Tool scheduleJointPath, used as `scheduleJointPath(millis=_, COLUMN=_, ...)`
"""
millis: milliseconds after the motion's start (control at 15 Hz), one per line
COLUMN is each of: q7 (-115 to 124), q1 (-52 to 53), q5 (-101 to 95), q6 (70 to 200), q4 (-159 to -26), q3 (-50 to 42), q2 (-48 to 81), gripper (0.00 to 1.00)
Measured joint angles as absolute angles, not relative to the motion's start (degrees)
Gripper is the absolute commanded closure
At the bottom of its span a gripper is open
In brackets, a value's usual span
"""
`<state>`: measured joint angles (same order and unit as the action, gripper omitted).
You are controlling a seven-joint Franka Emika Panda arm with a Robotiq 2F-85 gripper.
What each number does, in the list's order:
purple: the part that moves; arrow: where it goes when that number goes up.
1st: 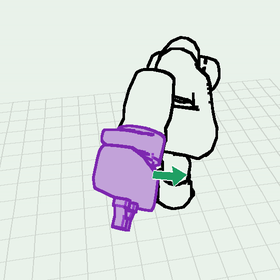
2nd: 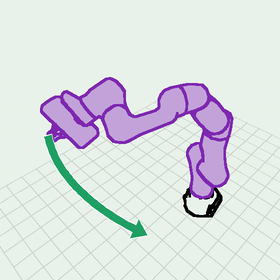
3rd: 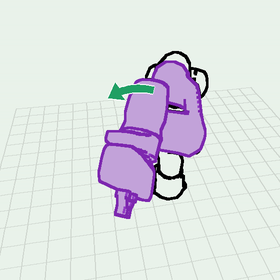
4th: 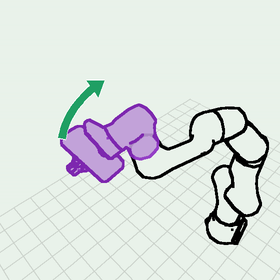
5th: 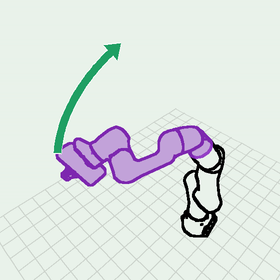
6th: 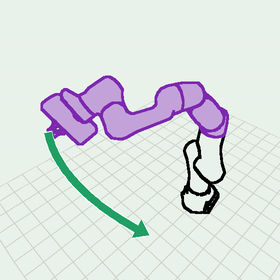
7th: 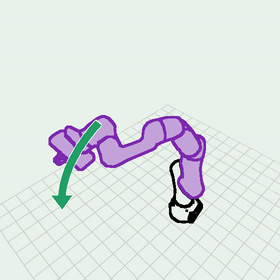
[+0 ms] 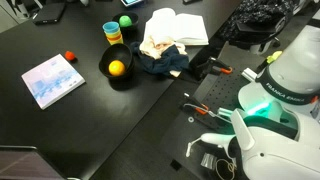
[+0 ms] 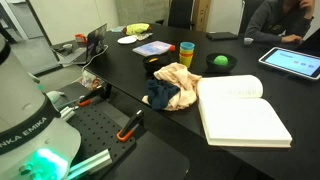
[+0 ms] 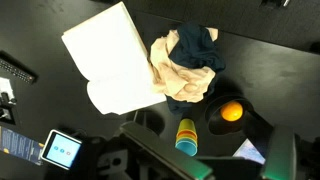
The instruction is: Shift the bowl to the left, then separate the cups
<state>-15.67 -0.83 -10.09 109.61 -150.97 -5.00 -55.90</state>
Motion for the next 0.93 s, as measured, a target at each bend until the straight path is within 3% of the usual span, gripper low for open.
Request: scheduleJointPath(millis=933, q7=-15.49, q1=-0.74, q5=-10.07, q6=109.94, q4=-151.30, q3=-4.89, q2=-55.85, gripper=0.00)
